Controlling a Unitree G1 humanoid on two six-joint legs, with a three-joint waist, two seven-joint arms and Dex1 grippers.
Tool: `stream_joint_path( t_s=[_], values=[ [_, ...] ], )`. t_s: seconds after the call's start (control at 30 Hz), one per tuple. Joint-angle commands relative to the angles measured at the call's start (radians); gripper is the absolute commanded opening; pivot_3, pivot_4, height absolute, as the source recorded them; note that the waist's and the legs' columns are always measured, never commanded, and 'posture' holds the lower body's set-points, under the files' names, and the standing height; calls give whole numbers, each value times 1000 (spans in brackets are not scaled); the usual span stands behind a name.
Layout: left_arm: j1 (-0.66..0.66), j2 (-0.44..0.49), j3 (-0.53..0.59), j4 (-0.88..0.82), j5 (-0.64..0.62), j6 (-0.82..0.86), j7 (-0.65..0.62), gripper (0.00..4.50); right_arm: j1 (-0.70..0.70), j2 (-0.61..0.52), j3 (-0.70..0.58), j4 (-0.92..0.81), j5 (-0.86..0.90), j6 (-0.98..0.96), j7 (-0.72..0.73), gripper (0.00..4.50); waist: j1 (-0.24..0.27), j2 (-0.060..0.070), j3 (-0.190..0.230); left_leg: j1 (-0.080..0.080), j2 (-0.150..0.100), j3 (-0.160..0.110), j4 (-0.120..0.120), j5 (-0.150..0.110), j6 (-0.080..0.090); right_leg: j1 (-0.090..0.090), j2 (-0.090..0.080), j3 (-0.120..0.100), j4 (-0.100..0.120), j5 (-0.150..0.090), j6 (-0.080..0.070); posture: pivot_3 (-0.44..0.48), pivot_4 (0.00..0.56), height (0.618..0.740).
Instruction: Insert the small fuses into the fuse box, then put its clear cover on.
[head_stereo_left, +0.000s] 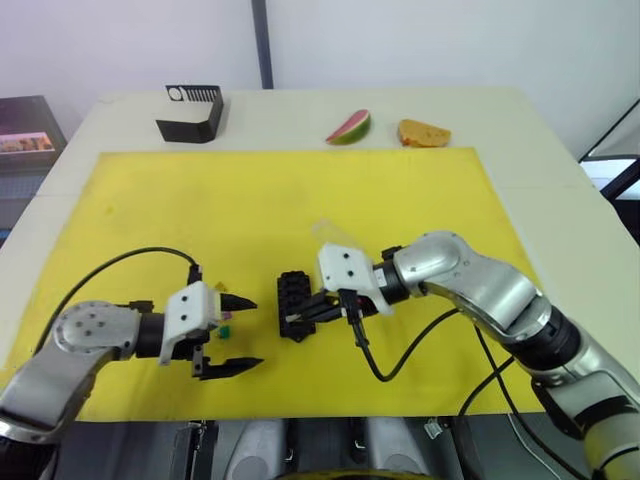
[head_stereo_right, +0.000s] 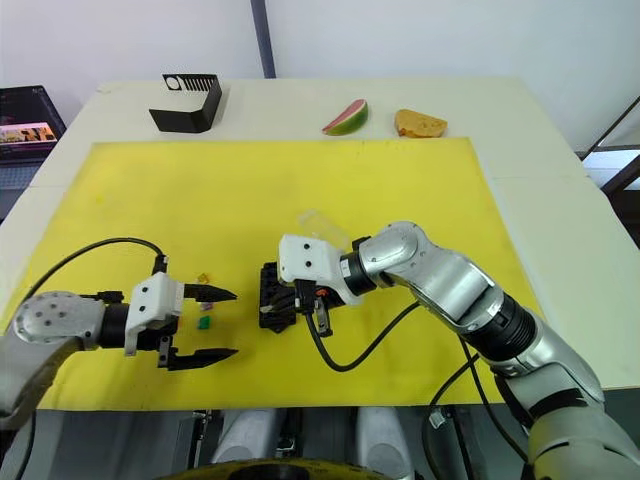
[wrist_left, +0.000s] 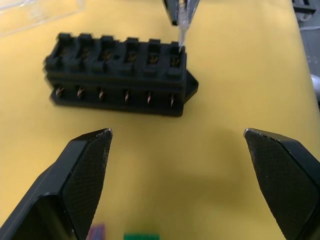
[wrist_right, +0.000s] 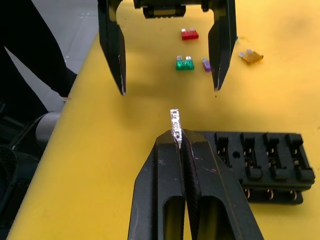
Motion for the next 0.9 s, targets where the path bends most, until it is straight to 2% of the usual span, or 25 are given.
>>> stream_joint_path(
  t_s=[0.03, 0.9],
  values=[
    [-26, -10, -10, -4, 18, -27, 16, 4427, -2, 7, -8, -15, -15, -2, 15, 0, 0, 0, 0, 0, 0, 0, 0, 0, 0, 0, 0, 0, 0, 0, 0, 0, 150, 740],
    [-79, -47, -71, 37, 64, -57, 42, 4427, 25, 50, -17, 0, -69, 42, 16, 0, 0, 0, 0, 0, 0, 0, 0, 0, 0, 0, 0, 0, 0, 0, 0, 0, 150, 740]
  ],
)
